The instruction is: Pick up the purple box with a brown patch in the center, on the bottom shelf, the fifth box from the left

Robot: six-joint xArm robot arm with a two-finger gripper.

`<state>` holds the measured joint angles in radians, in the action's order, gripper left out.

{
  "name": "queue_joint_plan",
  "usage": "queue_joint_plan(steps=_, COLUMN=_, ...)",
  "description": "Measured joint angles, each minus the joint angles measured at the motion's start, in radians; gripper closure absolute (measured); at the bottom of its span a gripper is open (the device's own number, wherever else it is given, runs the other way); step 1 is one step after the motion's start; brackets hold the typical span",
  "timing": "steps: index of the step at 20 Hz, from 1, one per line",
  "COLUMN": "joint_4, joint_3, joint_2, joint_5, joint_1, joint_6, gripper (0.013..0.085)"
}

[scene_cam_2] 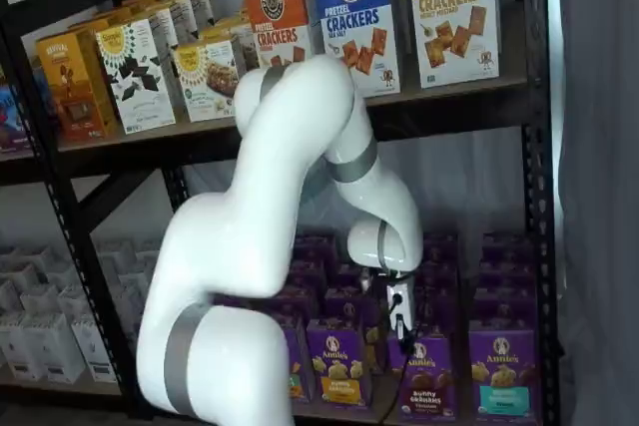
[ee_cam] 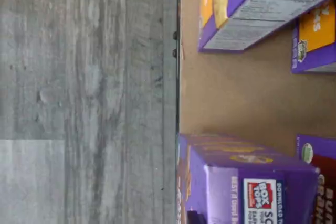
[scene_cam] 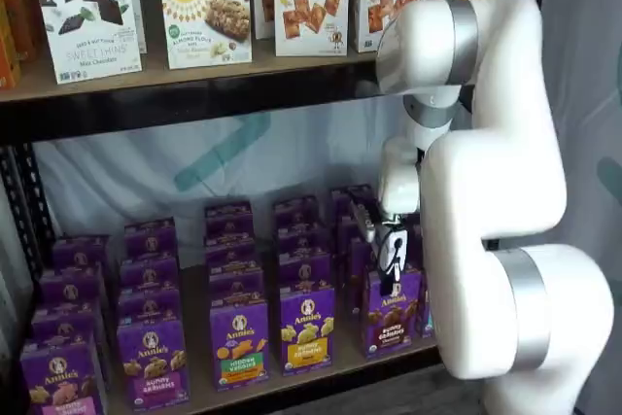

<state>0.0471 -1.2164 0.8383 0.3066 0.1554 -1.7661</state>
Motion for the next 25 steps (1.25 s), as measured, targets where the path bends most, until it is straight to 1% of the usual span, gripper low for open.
queue_joint_plan(steps=3, joint_4=-0.02, joint_3=0.055, joint_2=-0.044, joint_5=0.002, joint_1=-0.002, joint_6=0.02, gripper=0.065)
queue_joint_plan(steps=8, joint_4=-0.03, joint_3=0.166, joint_2=-0.129, joint_5=-0.025, joint_1=-0.012, joint_6=0.039, gripper=0.065)
queue_joint_plan(steps=10, joint_4=-0.02, joint_3=0.211, joint_2=-0.167, joint_5=-0.032, joint_1=-0.019, joint_6=0.036, gripper=0.065)
queue_joint_plan(steps=15, joint_4=0.02, joint_3=0.327, joint_2=-0.288, joint_5=-0.009, joint_1=-0.047, joint_6=0.026, gripper=0.065)
queue_joint_plan(steps=17, joint_4=0.009, joint_3=0.375, joint_2=-0.345, joint_5=0.011, joint_1=-0.059, joint_6=0.05, gripper=0.065)
queue_joint_plan(steps=22, joint_4=-0.049, joint_3=0.484, joint_2=-0.471, joint_5=0.043, joint_1=-0.079, joint_6=0.126, gripper=0.065)
queue_joint_plan(steps=24, joint_4=-0.048, joint_3=0.517, joint_2=-0.508, joint_5=0.046, joint_1=-0.084, joint_6=0.13, gripper=0.065)
queue_joint_plan(steps=25, joint_4=-0.038, joint_3=0.532, joint_2=-0.529, joint_5=0.05, joint_1=-0.087, joint_6=0.124, gripper=0.065)
